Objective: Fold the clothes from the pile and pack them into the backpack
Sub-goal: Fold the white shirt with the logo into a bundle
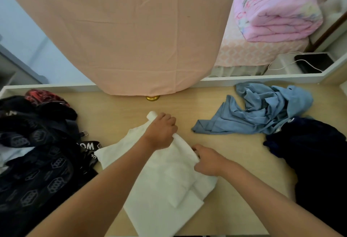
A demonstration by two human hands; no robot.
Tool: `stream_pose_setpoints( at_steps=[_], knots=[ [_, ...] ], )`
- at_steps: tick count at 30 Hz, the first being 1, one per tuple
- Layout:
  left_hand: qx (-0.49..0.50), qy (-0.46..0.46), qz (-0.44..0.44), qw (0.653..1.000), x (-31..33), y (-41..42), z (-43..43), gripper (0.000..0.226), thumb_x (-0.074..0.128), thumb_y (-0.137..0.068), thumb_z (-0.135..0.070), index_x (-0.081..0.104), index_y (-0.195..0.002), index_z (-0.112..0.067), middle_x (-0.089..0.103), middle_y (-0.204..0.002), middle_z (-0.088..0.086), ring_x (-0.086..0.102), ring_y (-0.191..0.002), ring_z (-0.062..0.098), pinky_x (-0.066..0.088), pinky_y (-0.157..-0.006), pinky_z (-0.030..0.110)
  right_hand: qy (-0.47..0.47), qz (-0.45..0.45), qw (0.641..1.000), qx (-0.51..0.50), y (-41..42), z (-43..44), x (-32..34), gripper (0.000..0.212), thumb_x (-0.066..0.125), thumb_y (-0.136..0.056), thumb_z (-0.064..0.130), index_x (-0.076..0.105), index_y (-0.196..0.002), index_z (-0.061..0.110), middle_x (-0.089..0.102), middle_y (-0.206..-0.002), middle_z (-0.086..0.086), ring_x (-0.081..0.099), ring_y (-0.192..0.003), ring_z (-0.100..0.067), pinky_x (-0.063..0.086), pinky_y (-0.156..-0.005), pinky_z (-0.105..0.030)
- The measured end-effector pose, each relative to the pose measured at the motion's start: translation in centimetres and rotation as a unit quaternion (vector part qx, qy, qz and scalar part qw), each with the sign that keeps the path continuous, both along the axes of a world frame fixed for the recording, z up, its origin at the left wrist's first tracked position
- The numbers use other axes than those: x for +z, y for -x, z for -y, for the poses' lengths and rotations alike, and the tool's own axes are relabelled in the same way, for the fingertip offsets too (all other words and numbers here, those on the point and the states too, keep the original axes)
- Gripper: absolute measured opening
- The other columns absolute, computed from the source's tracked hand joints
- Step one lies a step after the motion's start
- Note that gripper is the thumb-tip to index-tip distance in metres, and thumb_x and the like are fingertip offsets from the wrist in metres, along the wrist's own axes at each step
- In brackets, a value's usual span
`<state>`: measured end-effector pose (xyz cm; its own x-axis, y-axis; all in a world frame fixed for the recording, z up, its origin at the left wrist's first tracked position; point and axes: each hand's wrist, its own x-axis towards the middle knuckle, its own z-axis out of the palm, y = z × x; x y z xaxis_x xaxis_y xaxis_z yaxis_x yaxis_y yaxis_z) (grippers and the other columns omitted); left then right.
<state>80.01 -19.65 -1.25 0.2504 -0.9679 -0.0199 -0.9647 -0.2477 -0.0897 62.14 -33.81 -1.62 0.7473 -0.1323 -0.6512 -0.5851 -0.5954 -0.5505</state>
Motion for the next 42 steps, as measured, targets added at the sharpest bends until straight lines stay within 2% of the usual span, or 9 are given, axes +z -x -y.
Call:
stream_pose_setpoints(
  at_steps=[5,13,16,18,21,28,32,38,42],
  knots=[
    [0.026,0.164,-0.042,0.985,1.2,1.2,-9.1,0.009,0.057,-0.075,-0.012,0.065,-0.078,-0.014,0.061,-0.09,0.001,0.053,-0.08,0.021,0.042,-0.078,0.032,-0.055,-0.044,0.988,0.134,-1.6,-4.2,4.7,0.076,0.07,-0.076,0.022,0.034,-0.142,0.033,0.057,-0.116,0.005,0.061,-0.098,-0.016,0.057,-0.076,-0.033],
    [0.201,0.037,-0.117,0.972,-3.3,6.6,-22.7,0.051,0.074,-0.059,-0.005,0.069,-0.105,-0.027,0.061,-0.105,-0.005,0.054,-0.096,0.018,0.047,-0.076,0.031,-0.12,-0.171,0.951,0.228,-1.1,-14.5,3.8,0.069,0.071,-0.085,0.047,0.033,-0.142,0.038,0.065,-0.105,-0.001,0.067,-0.076,-0.02,0.058,-0.067,-0.036],
    [0.301,0.055,-0.148,0.94,-4.0,9.6,-23.9,0.056,0.064,-0.068,-0.007,0.065,-0.12,-0.029,0.056,-0.133,0.006,0.046,-0.124,0.029,0.048,-0.096,0.047,0.064,0.044,0.967,0.242,-0.4,-15.9,1.3,0.042,0.057,-0.094,0.039,0.052,-0.134,0.03,0.06,-0.115,0.003,0.062,-0.097,-0.018,0.047,-0.076,-0.028],
    [0.384,0.091,-0.159,0.905,-3.6,11.4,-23.3,0.047,0.05,-0.082,-0.015,0.062,-0.126,-0.029,0.046,-0.145,0.008,0.037,-0.132,0.031,0.043,-0.102,0.051,0.185,0.21,0.912,0.3,0.3,-15.6,-0.7,0.044,0.058,-0.088,0.026,0.056,-0.132,0.028,0.053,-0.128,0.0,0.052,-0.117,-0.022,0.043,-0.09,-0.031],
    [0.452,0.105,-0.268,0.845,-4.0,13.3,-22.7,0.052,0.047,-0.099,-0.037,0.035,-0.149,-0.035,0.012,-0.161,0.004,0.014,-0.147,0.026,0.024,-0.117,0.04,0.262,0.238,0.862,0.362,1.4,-14.8,-2.9,0.059,0.068,-0.074,0.026,0.059,-0.132,0.03,0.046,-0.149,-0.009,0.045,-0.136,-0.029,0.046,-0.1,-0.048],
    [0.395,0.045,-0.332,0.856,-4.0,12.2,-19.2,0.058,0.041,-0.102,-0.044,0.018,-0.154,-0.036,-0.007,-0.164,-0.004,-0.004,-0.151,0.021,0.01,-0.12,0.036,0.295,0.152,0.911,0.245,2.9,-11.8,-2.9,0.068,0.041,-0.094,0.017,0.019,-0.156,0.034,-0.012,-0.166,-0.006,-0.009,-0.153,-0.024,0.032,-0.112,-0.051],
    [0.439,0.05,-0.19,0.877,-3.1,10.8,-15.8,0.051,0.035,-0.101,-0.045,0.027,-0.151,-0.036,0.009,-0.163,0.004,0.007,-0.149,0.029,0.012,-0.116,0.045,0.296,0.156,0.934,0.126,3.8,-10.9,-2.5,0.067,0.048,-0.097,0.031,0.016,-0.156,0.034,-0.009,-0.165,-0.008,0.011,-0.147,-0.028,0.047,-0.096,-0.039],
    [0.416,-0.011,-0.254,0.873,-4.4,8.8,-13.1,0.062,0.037,-0.1,-0.05,0.011,-0.154,-0.039,-0.002,-0.164,0.007,0.002,-0.149,0.03,0.012,-0.119,0.047,0.09,0.148,0.98,-0.096,5.1,-8.1,-3.1,0.073,0.061,-0.091,0.01,0.028,-0.152,0.032,0.032,-0.146,-0.005,0.04,-0.132,-0.025,0.034,-0.107,-0.027],
    [0.41,-0.037,-0.216,0.885,-4.5,8.4,-11.7,0.056,0.032,-0.101,-0.036,0.016,-0.154,-0.029,0.006,-0.163,0.01,0.014,-0.146,0.032,0.019,-0.114,0.046,0.11,0.156,0.98,-0.059,6.6,-7.9,-3.1,0.072,0.061,-0.094,0.035,0.022,-0.155,0.03,0.019,-0.154,-0.003,0.034,-0.139,-0.022,0.031,-0.11,-0.027]
  ],
)
